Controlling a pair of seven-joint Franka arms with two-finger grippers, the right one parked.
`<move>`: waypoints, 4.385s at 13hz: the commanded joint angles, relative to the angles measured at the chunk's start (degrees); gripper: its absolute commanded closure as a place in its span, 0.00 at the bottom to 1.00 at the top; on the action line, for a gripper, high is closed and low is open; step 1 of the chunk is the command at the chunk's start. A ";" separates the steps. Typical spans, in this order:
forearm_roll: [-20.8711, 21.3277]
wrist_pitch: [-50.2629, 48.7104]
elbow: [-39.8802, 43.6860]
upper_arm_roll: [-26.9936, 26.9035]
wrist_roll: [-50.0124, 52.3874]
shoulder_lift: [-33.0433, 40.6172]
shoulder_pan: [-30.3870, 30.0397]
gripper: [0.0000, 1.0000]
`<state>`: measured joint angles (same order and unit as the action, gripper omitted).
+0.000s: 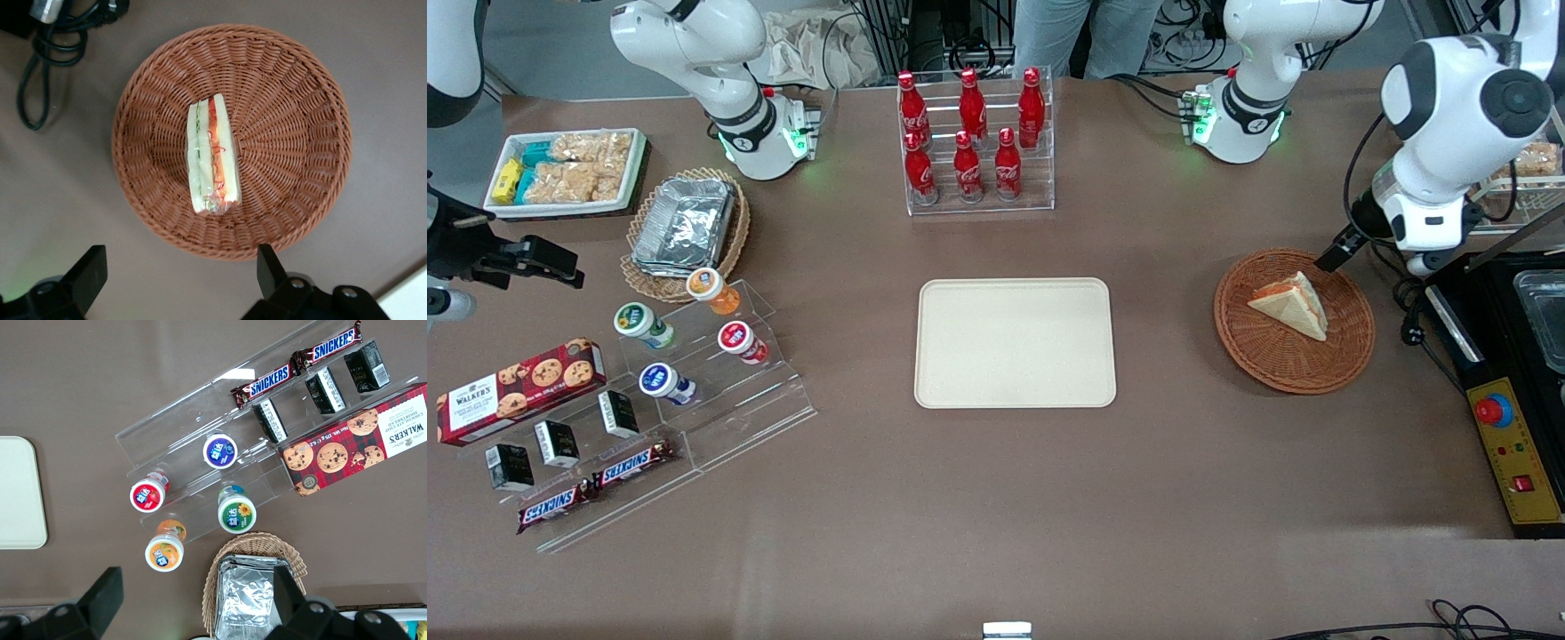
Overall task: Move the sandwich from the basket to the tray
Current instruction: 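Lower the open left gripper onto the wrapped sandwich in the basket, then close the left gripper on the sandwich and lift it, then carry the held sandwich with the left gripper over the white tray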
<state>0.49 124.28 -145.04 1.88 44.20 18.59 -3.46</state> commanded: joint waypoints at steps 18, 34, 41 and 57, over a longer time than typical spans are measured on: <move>0.66 31.98 -10.26 0.85 3.88 -16.12 -0.41 0.00; 0.48 35.16 -9.30 0.58 4.40 -17.29 -0.33 0.92; 0.65 10.59 3.33 3.48 2.57 -10.07 0.38 1.00; -0.22 -8.17 28.22 23.60 -13.79 -16.39 1.87 1.00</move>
<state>0.36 118.29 -120.14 24.36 32.65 4.10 -1.48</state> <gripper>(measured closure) 0.784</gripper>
